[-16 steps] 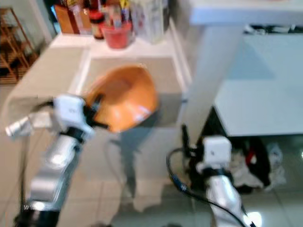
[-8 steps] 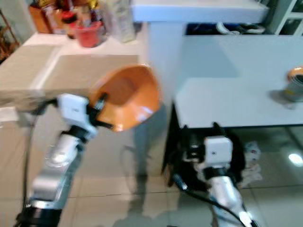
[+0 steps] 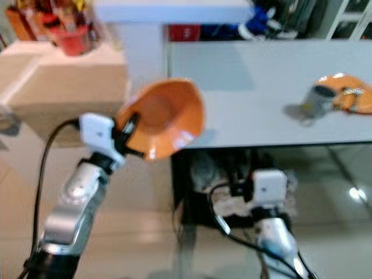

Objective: Setting the table

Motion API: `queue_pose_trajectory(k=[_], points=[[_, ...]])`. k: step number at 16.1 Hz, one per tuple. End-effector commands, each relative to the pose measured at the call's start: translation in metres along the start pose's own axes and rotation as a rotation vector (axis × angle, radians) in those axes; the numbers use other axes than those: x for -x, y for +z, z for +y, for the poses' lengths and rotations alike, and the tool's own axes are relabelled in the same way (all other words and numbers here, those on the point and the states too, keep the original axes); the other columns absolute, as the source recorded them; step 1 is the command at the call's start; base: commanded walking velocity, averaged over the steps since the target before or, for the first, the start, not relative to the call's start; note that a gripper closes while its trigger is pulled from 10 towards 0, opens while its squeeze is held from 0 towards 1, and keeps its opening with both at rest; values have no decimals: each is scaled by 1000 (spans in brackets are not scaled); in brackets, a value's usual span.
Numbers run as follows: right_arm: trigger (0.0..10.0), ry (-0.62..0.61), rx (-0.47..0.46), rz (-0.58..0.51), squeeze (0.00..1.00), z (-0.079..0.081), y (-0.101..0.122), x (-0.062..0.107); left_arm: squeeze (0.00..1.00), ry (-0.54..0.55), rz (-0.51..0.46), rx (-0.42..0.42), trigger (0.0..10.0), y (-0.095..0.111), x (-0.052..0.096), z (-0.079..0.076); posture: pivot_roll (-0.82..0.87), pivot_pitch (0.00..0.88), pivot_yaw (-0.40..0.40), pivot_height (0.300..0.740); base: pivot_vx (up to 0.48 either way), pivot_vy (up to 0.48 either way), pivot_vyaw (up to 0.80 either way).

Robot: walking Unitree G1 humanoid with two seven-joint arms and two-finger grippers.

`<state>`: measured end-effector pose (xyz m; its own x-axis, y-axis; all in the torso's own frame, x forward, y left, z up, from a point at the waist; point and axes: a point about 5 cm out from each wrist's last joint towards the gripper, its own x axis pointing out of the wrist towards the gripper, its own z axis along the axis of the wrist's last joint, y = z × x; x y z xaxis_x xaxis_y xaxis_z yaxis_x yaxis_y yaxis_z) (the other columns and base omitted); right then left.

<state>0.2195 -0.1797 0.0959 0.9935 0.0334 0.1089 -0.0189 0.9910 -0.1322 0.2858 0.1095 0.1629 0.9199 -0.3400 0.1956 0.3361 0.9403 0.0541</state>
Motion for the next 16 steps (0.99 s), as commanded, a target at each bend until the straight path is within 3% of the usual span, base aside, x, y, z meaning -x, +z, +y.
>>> queue_pose_trajectory(k=[1,5,10,16], points=[[10000,14,-10,-13,0,6,2,-2,0,23,-38,-15,0,8,0,8,-130,0,39,736,0,-416,0],[10000,13,-10,-14,0,6,3,-2,0,14,-31,-32,0,10,-13,10,-136,0,43,736,275,-391,0],[10000,10,-11,-16,0,6,3,-1,0,-22,-30,-34,0,9,-17,1,-140,0,46,736,311,-363,0],[10000,10,-12,-14,0,6,3,0,0,-10,-52,-43,0,13,-17,7,-139,0,47,736,314,-359,0]])
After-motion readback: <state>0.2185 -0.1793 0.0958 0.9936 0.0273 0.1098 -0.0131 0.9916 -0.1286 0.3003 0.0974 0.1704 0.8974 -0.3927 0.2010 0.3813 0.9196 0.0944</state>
